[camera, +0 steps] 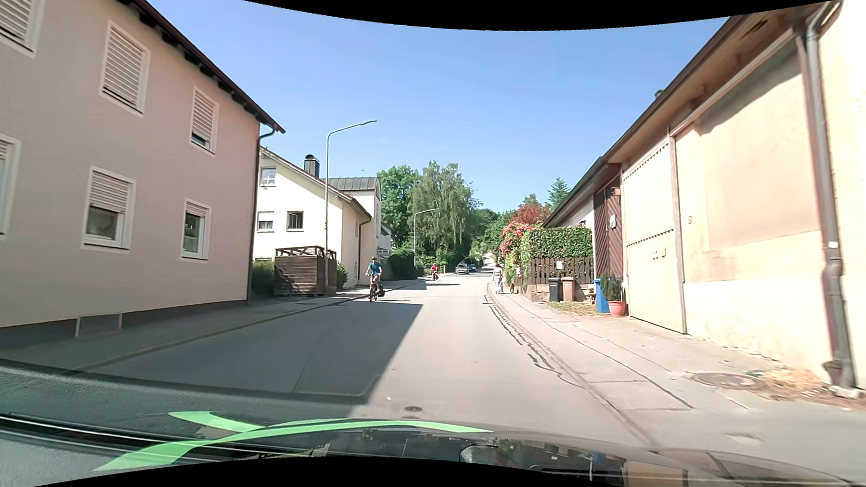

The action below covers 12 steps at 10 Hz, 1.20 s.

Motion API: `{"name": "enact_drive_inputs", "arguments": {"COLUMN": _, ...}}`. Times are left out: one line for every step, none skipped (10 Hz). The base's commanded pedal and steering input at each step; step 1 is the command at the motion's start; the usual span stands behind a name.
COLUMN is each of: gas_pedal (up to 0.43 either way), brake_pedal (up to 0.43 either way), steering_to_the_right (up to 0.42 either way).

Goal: Follow the waypoints while adhering to traffic rules and regulations

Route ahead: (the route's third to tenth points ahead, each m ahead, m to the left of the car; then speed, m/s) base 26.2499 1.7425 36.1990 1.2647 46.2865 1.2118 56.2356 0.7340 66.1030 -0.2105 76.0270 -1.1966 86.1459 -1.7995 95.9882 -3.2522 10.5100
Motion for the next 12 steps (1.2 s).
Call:
{"name": "enact_drive_inputs", "arguments": {"gas_pedal": 0.220, "brake_pedal": 0.000, "steering_to_the_right": -0.009}}
{"name": "enact_drive_inputs", "arguments": {"gas_pedal": 0.228, "brake_pedal": 0.000, "steering_to_the_right": -0.010}}
{"name": "enact_drive_inputs", "arguments": {"gas_pedal": 0.228, "brake_pedal": 0.000, "steering_to_the_right": -0.009}}
{"name": "enact_drive_inputs", "arguments": {"gas_pedal": 0.228, "brake_pedal": 0.000, "steering_to_the_right": -0.009}}
{"name": "enact_drive_inputs", "arguments": {"gas_pedal": 0.240, "brake_pedal": 0.000, "steering_to_the_right": -0.008}}
{"name": "enact_drive_inputs", "arguments": {"gas_pedal": 0.240, "brake_pedal": 0.000, "steering_to_the_right": -0.006}}
{"name": "enact_drive_inputs", "arguments": {"gas_pedal": 0.240, "brake_pedal": 0.000, "steering_to_the_right": -0.004}}
{"name": "enact_drive_inputs", "arguments": {"gas_pedal": 0.240, "brake_pedal": 0.000, "steering_to_the_right": -0.004}}
{"name": "enact_drive_inputs", "arguments": {"gas_pedal": 0.240, "brake_pedal": 0.000, "steering_to_the_right": -0.003}}
{"name": "enact_drive_inputs", "arguments": {"gas_pedal": 0.240, "brake_pedal": 0.000, "steering_to_the_right": -0.003}}
{"name": "enact_drive_inputs", "arguments": {"gas_pedal": 0.240, "brake_pedal": 0.000, "steering_to_the_right": -0.003}}
{"name": "enact_drive_inputs", "arguments": {"gas_pedal": 0.240, "brake_pedal": 0.000, "steering_to_the_right": -0.003}}
